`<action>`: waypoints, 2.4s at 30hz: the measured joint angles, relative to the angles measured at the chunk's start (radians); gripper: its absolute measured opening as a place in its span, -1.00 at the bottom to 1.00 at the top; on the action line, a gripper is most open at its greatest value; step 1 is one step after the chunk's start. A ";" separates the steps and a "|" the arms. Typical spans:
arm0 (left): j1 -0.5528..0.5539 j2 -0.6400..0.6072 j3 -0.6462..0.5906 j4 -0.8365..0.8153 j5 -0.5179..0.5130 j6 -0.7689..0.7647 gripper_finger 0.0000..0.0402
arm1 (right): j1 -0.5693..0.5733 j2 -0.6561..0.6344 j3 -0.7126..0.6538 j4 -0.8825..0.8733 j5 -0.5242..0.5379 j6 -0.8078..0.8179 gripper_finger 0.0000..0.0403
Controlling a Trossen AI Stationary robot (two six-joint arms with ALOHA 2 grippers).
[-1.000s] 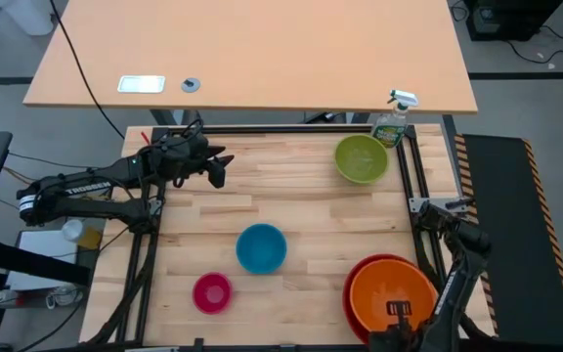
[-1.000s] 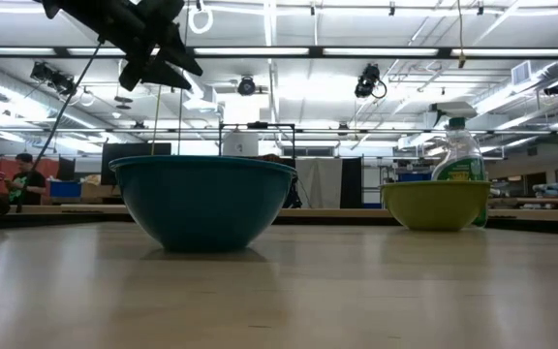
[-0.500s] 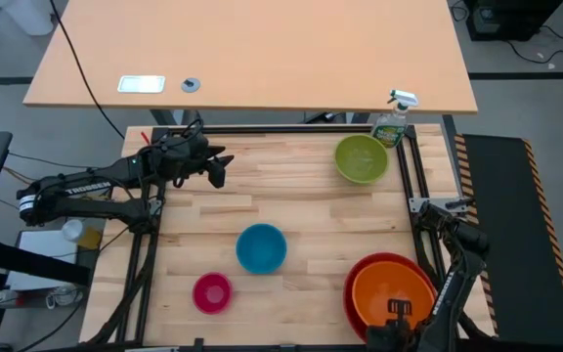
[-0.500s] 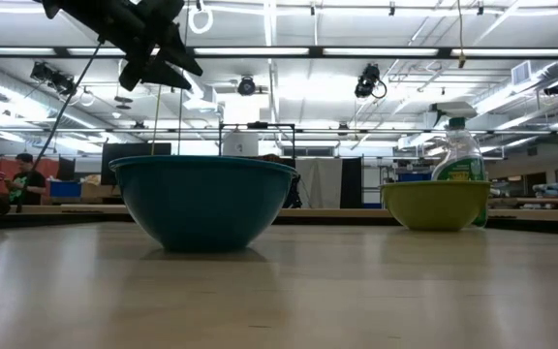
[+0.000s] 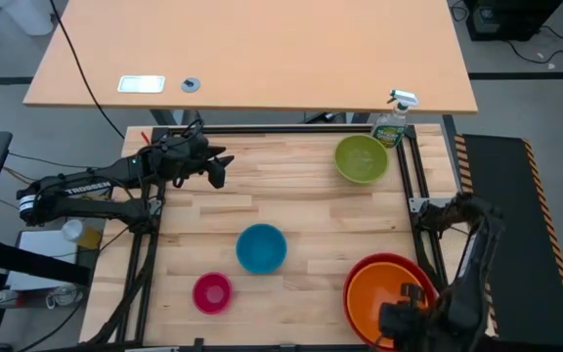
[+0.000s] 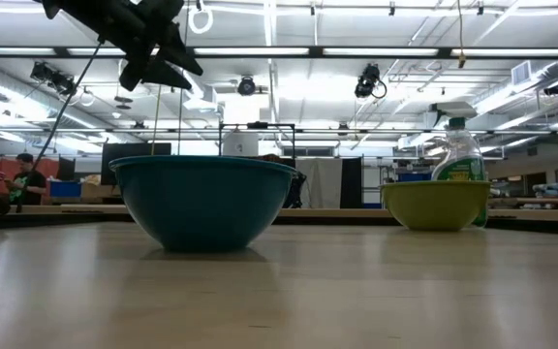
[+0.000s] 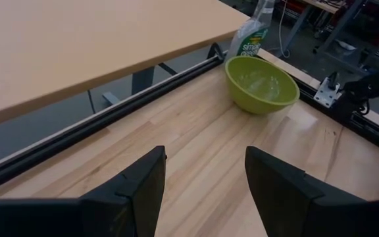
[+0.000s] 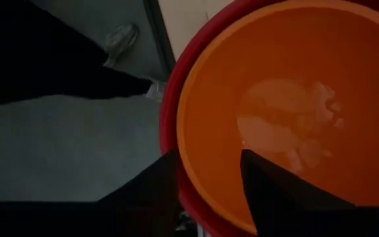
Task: Nest bowls inside each other
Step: Stack the green bowl on the orange bowl
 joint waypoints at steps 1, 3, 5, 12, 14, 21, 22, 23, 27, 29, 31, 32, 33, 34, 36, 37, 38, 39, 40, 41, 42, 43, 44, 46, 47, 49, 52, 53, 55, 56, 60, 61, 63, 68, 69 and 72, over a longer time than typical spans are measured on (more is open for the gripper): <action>0.000 0.000 0.000 0.000 0.000 0.000 0.06 | -0.001 -0.013 0.000 -0.005 -0.009 -0.020 -0.07; 0.000 0.000 0.000 0.000 0.001 0.000 0.06 | -0.020 -0.039 0.000 -0.034 -0.016 -0.063 0.02; 0.000 0.000 0.000 0.000 0.001 0.000 0.06 | -0.058 -0.062 0.001 -0.115 -0.010 -0.074 0.09; 0.000 0.000 0.000 -0.001 0.001 -0.006 0.06 | -0.284 -0.140 -0.099 -0.165 0.132 -0.172 0.10; -0.002 0.000 0.000 -0.001 0.001 -0.009 0.06 | -0.366 -0.167 -0.181 -0.160 0.138 -0.221 0.07; -0.003 0.000 0.000 -0.002 0.001 -0.009 0.06 | -0.614 -0.366 -0.518 0.046 0.240 -0.366 -0.07; -0.003 0.000 0.000 -0.002 0.001 -0.009 0.06 | -0.648 -0.397 -0.562 0.087 0.243 -0.397 -0.08; -0.003 0.000 0.000 -0.002 0.001 -0.008 0.06 | -0.684 -0.431 -0.601 0.119 0.238 -0.428 -0.09; -0.003 0.000 0.000 -0.003 0.001 -0.006 0.06 | -0.837 -0.528 -0.724 0.200 0.162 -0.592 -0.08; -0.003 0.000 0.000 -0.003 0.001 -0.005 0.06 | -0.910 -0.554 -0.767 0.222 0.131 -0.692 -0.05; -0.003 0.000 0.000 -0.003 0.001 -0.005 0.06 | -0.979 -0.572 -0.793 0.244 0.104 -0.812 -0.01; -0.003 0.000 0.000 -0.003 0.001 -0.005 0.06 | -1.012 -0.574 -0.803 0.255 0.092 -0.873 0.02; -0.003 0.000 0.000 -0.003 0.001 -0.005 0.06 | -1.044 -0.572 -0.814 0.263 0.090 -0.932 0.04; -0.003 0.000 0.000 -0.003 0.001 -0.005 0.06 | -1.074 -0.568 -0.822 0.268 0.091 -0.987 0.06; -0.003 0.000 0.000 -0.004 0.001 -0.005 0.06 | -1.133 -0.559 -0.830 0.270 0.104 -1.099 0.10; -0.003 0.000 0.000 -0.004 0.001 -0.005 0.06 | -1.161 -0.553 -0.830 0.272 0.110 -1.155 0.11; -0.003 0.000 0.000 -0.005 0.001 -0.005 0.06 | -1.189 -0.544 -0.830 0.278 0.112 -1.209 0.12; -0.003 0.000 0.000 -0.006 0.001 -0.005 0.06 | -1.216 -0.532 -0.830 0.285 0.112 -1.255 0.12; -0.003 0.000 0.000 -0.006 0.001 -0.005 0.06 | -1.242 -0.522 -0.831 0.296 0.111 -1.295 0.12; -0.003 0.000 0.000 -0.006 0.001 -0.005 0.06 | -1.268 -0.509 -0.831 0.304 0.111 -1.334 0.12; -0.003 0.000 0.000 -0.006 0.001 -0.004 0.06 | -1.293 -0.496 -0.831 0.310 0.111 -1.369 0.11; -0.003 0.000 0.000 -0.006 0.001 0.000 0.06 | -1.316 -0.481 -0.831 0.317 0.110 -1.402 0.10; -0.003 0.000 0.000 -0.006 0.001 0.000 0.06 | -1.337 -0.464 -0.831 0.325 0.107 -1.434 0.09; -0.003 0.000 0.000 -0.006 0.001 0.000 0.06 | -1.374 -0.431 -0.831 0.339 0.106 -1.484 0.07; -0.003 0.000 0.000 -0.006 0.001 0.000 0.06 | -1.391 -0.416 -0.831 0.345 0.096 -1.503 0.06; -0.003 0.000 0.000 -0.006 0.001 0.000 0.06 | -1.417 -0.385 -0.831 0.359 0.053 -1.534 0.04; -0.003 0.000 0.000 -0.008 0.001 0.000 0.06 | -1.440 -0.340 -0.831 0.370 0.031 -1.561 0.01; -0.003 0.000 0.000 -0.008 0.001 0.000 0.06 | -1.446 -0.326 -0.831 0.372 0.035 -1.567 -0.01; -0.003 0.000 0.000 -0.008 0.001 0.000 0.06 | -1.459 -0.297 -0.831 0.374 0.031 -1.581 -0.03; -0.003 0.000 0.000 -0.008 0.001 0.001 0.06 | -1.463 -0.284 -0.831 0.375 0.030 -1.583 -0.05; -0.003 0.000 0.000 -0.009 0.001 0.001 0.06 | -1.471 -0.236 -0.831 0.380 0.032 -1.584 -0.20; -0.003 0.000 0.000 -0.009 0.001 0.001 0.06 | -1.472 -0.224 -0.831 0.382 0.032 -1.584 -0.26; -0.003 0.000 0.000 -0.009 0.001 0.002 0.06 | -1.473 -0.206 -0.831 0.388 0.030 -1.584 -0.38; -0.003 0.000 0.000 -0.020 0.001 0.002 0.06 | -1.470 -0.190 -0.831 0.382 0.035 -1.573 -0.73; -0.003 0.000 0.000 -0.027 0.001 0.000 0.06 | -1.468 -0.199 -0.831 0.379 0.049 -1.567 -0.80; -0.003 0.000 0.000 -0.044 0.001 -0.005 0.06 | -1.461 -0.237 -0.829 0.374 0.057 -1.559 -0.91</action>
